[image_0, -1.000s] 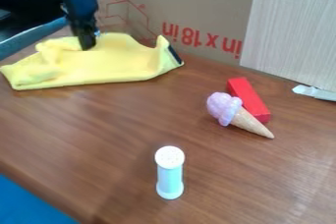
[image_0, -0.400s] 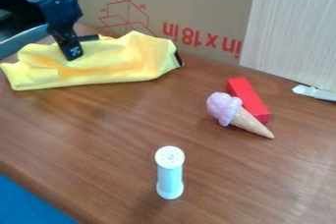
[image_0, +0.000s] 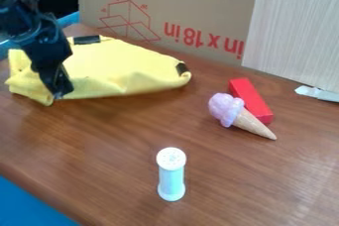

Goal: Unfold the cloth top left to the bottom right

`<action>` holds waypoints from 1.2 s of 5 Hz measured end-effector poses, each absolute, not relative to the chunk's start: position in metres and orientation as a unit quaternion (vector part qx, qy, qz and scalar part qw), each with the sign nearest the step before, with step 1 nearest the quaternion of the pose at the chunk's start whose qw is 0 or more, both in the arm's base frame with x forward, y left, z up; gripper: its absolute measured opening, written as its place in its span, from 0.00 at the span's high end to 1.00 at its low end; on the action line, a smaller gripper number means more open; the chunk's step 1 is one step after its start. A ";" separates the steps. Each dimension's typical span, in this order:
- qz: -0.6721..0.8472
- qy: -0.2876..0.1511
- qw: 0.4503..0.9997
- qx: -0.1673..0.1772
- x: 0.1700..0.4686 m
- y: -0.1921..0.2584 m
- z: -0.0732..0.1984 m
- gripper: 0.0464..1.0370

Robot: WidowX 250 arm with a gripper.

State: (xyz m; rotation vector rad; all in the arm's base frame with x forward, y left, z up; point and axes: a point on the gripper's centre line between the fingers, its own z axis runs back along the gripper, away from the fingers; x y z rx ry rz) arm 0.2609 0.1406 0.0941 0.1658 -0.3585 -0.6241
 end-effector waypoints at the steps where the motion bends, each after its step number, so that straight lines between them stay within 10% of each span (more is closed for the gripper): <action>1: -0.323 -0.171 0.927 0.083 0.239 0.127 0.089 0.98; 5: -0.297 -0.110 0.947 0.051 0.220 0.086 0.090 0.96; 6: -0.298 -0.085 0.950 0.025 0.220 0.084 0.086 0.80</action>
